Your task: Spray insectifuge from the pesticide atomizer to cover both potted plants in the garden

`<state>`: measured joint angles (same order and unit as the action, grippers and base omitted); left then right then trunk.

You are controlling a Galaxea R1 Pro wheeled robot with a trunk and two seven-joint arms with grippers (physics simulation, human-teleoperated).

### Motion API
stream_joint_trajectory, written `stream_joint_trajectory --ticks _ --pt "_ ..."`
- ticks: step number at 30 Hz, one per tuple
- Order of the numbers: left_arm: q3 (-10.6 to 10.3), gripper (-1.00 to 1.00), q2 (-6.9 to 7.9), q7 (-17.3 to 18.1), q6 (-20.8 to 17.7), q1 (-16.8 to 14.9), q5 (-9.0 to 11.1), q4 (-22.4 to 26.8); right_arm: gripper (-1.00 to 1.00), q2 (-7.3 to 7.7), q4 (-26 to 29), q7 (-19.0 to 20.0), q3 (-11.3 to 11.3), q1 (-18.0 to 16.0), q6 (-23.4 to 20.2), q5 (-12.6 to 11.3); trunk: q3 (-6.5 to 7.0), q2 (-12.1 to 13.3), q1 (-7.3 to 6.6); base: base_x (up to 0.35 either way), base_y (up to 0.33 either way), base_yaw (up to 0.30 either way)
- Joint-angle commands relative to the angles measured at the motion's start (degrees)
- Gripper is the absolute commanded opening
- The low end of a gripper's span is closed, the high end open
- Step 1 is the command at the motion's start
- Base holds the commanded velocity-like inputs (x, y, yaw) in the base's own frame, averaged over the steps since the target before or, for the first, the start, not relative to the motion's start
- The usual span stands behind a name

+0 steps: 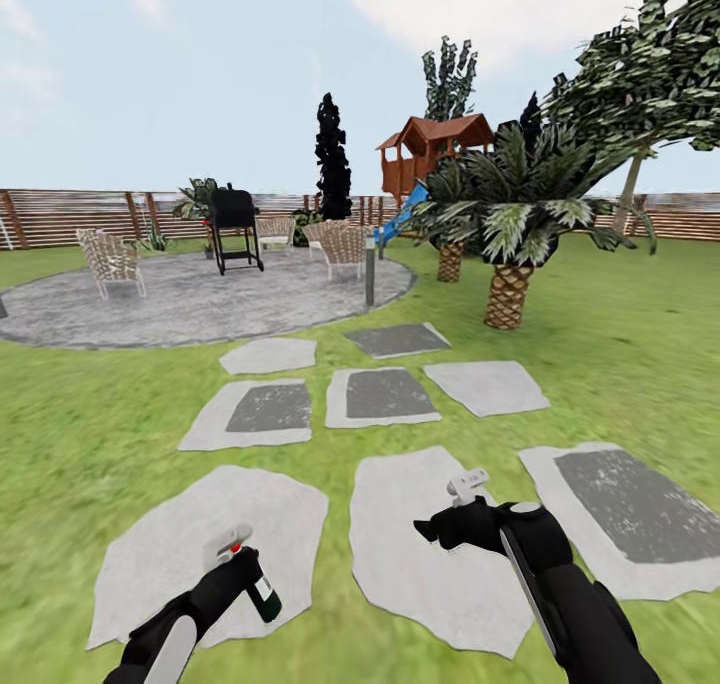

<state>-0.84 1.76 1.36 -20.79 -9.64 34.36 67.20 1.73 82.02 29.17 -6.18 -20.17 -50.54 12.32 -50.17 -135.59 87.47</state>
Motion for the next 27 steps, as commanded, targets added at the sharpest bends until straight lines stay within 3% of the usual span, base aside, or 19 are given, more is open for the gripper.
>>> stream_joint_trajectory --ticks 1,27 --pt "0.0 -1.00 0.05 0.0 -0.2 0.0 0.4 0.0 1.00 0.03 0.1 0.5 -0.1 0.0 -0.2 0.6 -0.06 0.0 0.02 0.322 0.140 0.000" --pt "-0.1 -1.00 -0.27 0.0 -0.2 0.0 0.4 0.0 1.00 0.03 0.1 0.5 -0.1 0.0 -0.2 0.6 -0.06 0.0 0.02 0.322 0.140 0.000"
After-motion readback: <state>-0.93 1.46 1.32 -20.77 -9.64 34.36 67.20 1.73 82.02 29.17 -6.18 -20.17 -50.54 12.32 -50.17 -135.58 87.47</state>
